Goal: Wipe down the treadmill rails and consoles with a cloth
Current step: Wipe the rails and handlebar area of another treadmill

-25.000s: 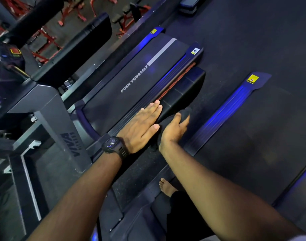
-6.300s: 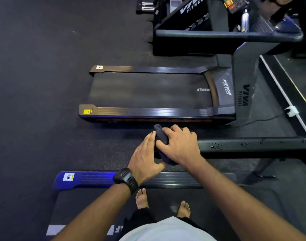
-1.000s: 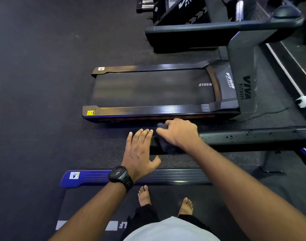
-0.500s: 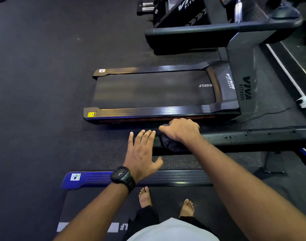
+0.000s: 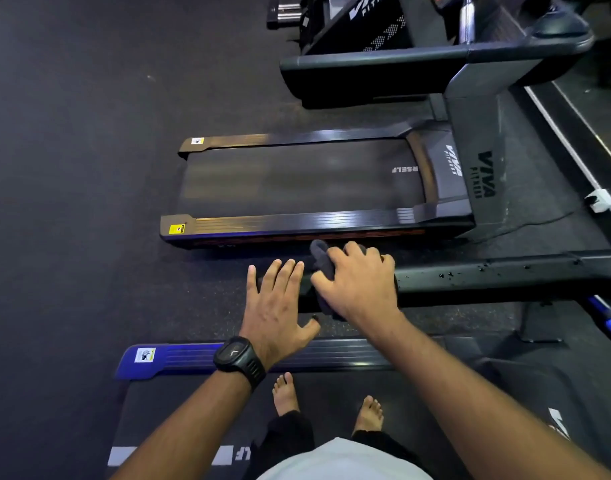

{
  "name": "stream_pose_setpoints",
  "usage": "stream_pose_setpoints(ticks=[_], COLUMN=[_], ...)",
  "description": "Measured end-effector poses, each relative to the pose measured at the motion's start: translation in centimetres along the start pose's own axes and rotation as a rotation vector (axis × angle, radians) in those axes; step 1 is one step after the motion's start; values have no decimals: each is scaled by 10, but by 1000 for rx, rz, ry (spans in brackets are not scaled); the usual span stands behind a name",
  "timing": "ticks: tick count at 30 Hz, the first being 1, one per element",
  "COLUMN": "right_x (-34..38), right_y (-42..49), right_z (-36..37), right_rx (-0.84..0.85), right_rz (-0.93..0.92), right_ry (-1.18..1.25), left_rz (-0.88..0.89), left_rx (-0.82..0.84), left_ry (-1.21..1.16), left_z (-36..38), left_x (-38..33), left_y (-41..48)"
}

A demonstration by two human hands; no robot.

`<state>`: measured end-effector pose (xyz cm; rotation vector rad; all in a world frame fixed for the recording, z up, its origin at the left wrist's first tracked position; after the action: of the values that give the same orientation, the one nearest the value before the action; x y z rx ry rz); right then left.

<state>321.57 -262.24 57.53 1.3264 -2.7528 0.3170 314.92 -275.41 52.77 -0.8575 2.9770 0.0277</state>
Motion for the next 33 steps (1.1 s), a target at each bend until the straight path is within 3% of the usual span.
stream_pose_setpoints(ticks=[2,6,9,13,18,21,25,30,33], right_x=[-5,-16,-16,-13,-21,-23,-18,-28,-26], right_y=[3,49,44,2,48,44,-1,46,40], right_z=[1,5,5,0,3,4,-2,6,5], right_rx=[32,364,284,36,384,304,32,379,273], right_rz=[-28,166,186,-35,122,137,-79,60,59], right_ry=[20,104,108,18,98,106,5,104,98], left_rz=[-9,-32,-30,-29,-56,-37,-52,-79,-86], left_rx=[-7,-1,-9,-6,24,46,7,18,14], left_ry=[-10,-26,-41,-27,-48,-52,-41,-37,-40], left_z=[-1,-1,-2,0,-4,-5,-4,-4,-6], left_x=[-1,-1,-2,-3,-5,-12,-12,-14,-15], left_y=[2,2,3,3,7,10,10,10,9])
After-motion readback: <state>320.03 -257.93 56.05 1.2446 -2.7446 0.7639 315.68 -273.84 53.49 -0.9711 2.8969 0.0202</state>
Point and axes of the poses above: each hand's wrist, its own y-axis towards the middle knuckle, its own z-axis out of the palm, x = y × z, the point moved 6 cm from there along y, towards the middle knuckle, and after that the axes turned 2 degrees about y, right-handed, at the moved point
